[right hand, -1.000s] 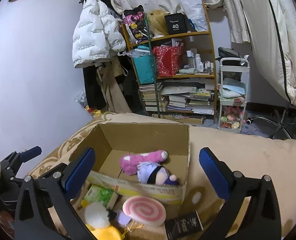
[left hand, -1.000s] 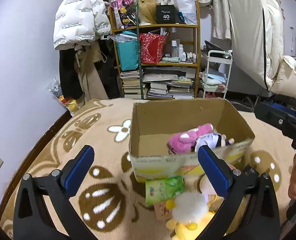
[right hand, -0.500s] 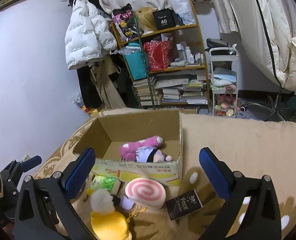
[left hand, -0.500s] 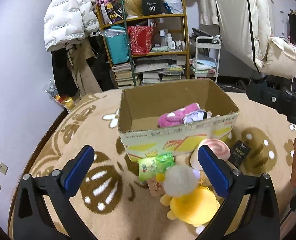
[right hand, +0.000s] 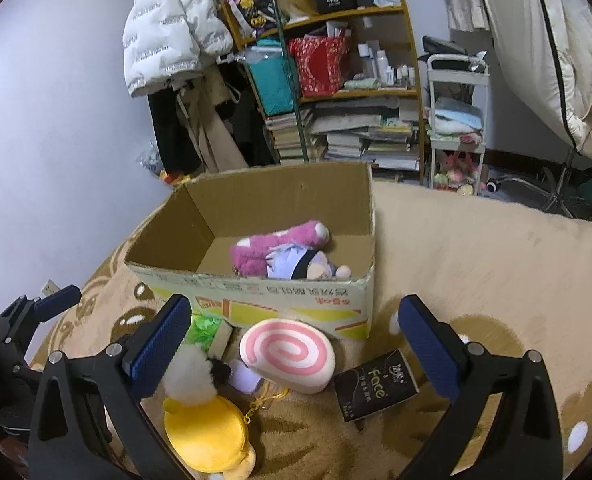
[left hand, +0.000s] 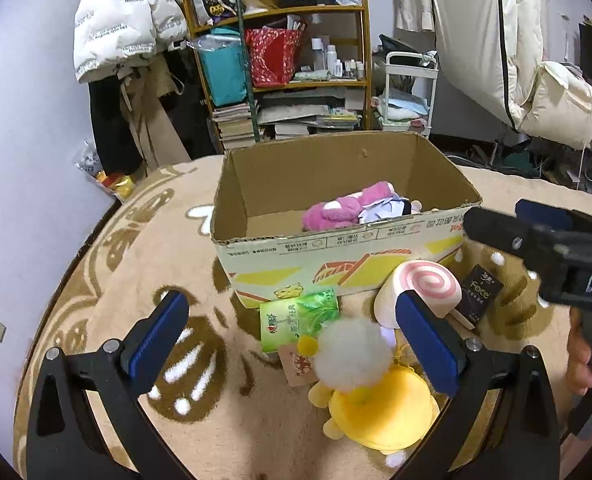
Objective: Organize soft objects
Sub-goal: 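Move both tools back toward the remaining plush items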
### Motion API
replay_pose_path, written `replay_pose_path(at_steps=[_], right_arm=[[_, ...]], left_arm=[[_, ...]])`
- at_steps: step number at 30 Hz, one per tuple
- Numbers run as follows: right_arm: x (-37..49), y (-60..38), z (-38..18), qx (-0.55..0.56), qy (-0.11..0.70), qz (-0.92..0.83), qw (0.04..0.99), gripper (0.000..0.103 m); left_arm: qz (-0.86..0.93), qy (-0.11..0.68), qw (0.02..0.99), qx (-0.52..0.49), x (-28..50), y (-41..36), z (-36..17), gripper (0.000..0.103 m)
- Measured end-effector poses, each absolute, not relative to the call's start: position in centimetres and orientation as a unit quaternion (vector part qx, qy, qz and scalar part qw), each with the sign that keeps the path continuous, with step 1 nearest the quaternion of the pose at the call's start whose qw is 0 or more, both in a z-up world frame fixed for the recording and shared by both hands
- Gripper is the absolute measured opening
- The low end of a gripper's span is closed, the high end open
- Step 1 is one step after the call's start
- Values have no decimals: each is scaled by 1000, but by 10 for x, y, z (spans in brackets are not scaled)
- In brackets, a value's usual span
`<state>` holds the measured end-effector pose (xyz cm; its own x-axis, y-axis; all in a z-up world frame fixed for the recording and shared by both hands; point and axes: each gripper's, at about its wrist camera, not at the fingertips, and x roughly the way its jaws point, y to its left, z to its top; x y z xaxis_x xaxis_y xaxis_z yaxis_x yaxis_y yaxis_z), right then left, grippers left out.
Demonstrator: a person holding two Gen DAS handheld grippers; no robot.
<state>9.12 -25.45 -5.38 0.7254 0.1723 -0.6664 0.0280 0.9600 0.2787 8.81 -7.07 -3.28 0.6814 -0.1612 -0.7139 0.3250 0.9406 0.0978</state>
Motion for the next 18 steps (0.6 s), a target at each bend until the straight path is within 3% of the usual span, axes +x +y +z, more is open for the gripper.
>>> replay_pose_path(at_steps=[18], right_arm=[[113, -239, -90, 152, 421, 69, 891, 103]], left_arm=[[-147, 421, 887, 117, 105, -79, -67, 102]])
